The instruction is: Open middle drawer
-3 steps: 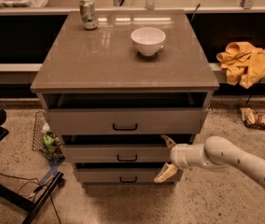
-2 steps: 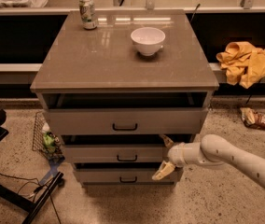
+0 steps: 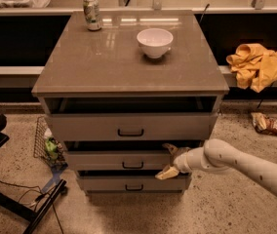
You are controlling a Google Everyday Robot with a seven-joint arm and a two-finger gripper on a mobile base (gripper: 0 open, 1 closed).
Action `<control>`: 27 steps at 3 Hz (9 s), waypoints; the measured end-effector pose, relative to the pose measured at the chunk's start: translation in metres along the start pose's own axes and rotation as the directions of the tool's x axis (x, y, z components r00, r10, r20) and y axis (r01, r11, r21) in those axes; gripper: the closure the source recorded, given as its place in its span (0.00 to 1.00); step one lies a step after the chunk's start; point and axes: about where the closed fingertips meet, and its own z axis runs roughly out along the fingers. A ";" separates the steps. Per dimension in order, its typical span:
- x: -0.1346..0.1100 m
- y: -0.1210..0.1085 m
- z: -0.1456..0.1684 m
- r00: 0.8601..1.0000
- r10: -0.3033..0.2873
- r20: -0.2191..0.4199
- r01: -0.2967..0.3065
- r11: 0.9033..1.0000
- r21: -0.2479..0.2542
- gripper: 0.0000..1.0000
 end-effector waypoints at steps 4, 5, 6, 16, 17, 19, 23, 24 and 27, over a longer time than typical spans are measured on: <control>-0.009 0.001 -0.003 1.000 -0.001 0.006 0.001 1.000 -0.008 1.00; -0.009 0.001 -0.003 1.000 -0.001 0.006 0.001 1.000 -0.008 1.00; 0.000 0.020 -0.018 0.999 0.038 0.014 -0.038 0.999 -0.004 1.00; -0.021 0.199 -0.184 0.978 0.176 -0.110 -0.194 0.965 -0.178 1.00; -0.022 0.196 -0.184 0.980 0.168 -0.105 -0.185 0.967 -0.173 1.00; -0.046 0.111 -0.152 0.998 0.046 -0.053 -0.050 0.995 -0.081 1.00; -0.029 0.017 -0.082 0.910 -0.179 -0.373 0.208 0.977 0.037 1.00; -0.029 0.014 -0.078 0.907 -0.183 -0.379 0.212 0.976 0.037 1.00; 0.003 0.009 -0.025 0.901 -0.169 -0.398 0.197 0.980 0.030 1.00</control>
Offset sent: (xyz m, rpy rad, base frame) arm -0.0009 0.0019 -0.0001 0.0035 0.0014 0.0039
